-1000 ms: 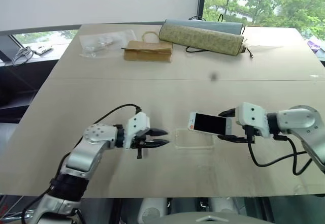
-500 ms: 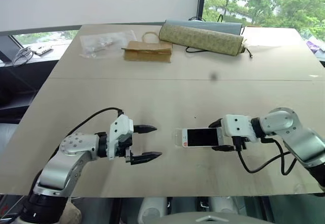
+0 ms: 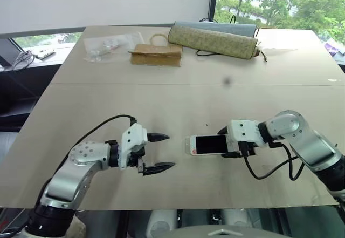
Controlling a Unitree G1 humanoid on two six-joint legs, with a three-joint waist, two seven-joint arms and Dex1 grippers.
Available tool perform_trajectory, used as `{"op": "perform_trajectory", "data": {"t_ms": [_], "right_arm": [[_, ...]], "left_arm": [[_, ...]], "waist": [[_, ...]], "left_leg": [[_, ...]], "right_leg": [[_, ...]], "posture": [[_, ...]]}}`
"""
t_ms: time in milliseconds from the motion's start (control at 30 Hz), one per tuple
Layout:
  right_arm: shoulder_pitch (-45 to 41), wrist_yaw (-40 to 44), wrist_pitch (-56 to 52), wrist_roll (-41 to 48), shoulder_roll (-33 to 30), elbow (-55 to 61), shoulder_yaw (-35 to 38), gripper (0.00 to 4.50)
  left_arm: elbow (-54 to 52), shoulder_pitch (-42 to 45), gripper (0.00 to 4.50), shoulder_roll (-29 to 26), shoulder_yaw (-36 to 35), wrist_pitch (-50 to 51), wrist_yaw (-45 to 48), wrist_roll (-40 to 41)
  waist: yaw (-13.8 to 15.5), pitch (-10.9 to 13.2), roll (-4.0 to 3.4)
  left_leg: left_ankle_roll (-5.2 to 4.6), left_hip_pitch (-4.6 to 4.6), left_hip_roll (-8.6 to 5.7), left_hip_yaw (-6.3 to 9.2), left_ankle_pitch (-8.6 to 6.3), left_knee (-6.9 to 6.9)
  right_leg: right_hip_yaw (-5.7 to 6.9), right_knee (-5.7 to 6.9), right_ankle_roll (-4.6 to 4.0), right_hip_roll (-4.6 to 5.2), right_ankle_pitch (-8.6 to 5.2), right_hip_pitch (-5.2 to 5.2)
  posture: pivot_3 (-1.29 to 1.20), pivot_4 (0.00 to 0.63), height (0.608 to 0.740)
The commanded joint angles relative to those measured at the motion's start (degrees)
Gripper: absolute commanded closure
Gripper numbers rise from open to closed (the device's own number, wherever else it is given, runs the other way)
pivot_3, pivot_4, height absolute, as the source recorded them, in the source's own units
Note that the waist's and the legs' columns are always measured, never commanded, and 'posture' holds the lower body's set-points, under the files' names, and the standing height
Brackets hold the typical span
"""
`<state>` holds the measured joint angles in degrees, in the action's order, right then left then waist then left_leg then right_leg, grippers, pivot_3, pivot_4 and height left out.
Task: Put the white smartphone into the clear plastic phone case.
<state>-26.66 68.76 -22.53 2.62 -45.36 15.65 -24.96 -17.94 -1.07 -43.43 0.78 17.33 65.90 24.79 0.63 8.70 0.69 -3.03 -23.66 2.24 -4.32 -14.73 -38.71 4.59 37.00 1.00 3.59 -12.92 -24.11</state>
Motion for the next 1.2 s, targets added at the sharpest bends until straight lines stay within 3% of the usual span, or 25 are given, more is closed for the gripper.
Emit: {"op": "perform_trajectory", "data": {"t_ms": [33, 500, 1200], "right_arm": [[-1.2, 0.8, -1.4, -1.8, -0.3, -0.9, -1.0, 1.57], [-3.4, 0.6, -5.2, -0.3, 2.7, -1.6, 0.3, 1.59], [-6.8, 6.5, -8.6, -5.1, -2.7, 5.4, -4.6, 1.6]], "left_arm": [[1.7, -1.3, 0.0, -0.1, -0.2, -3.6, 1.1, -0.8], [9.0, -4.8, 0.0, 0.9, -0.8, -13.2, 3.7, -2.2], [23.9, -4.5, 0.0, 4.2, 0.7, -27.3, 7.2, -5.5]], "waist": [[0.0, 0.0, -0.01], [-0.1, 0.0, 0.0], [0.1, -0.1, -0.22]], "left_leg": [[-0.06, 0.01, 0.01, 0.01, -0.04, 0.0], [-0.14, 0.04, 0.05, 0.05, -0.09, -0.04], [-0.17, 0.09, 0.02, 0.06, -0.1, -0.04]], "right_leg": [[0.01, 0.01, 0.0, 0.0, 0.0, 0.0], [0.09, 0.05, -0.02, 0.04, 0.0, 0.04], [0.17, 0.07, -0.23, 0.37, -0.12, 0.05]], "posture": [[0.0, 0.15, 0.74], [0.0, 0.15, 0.74], [0.0, 0.15, 0.74]]}}
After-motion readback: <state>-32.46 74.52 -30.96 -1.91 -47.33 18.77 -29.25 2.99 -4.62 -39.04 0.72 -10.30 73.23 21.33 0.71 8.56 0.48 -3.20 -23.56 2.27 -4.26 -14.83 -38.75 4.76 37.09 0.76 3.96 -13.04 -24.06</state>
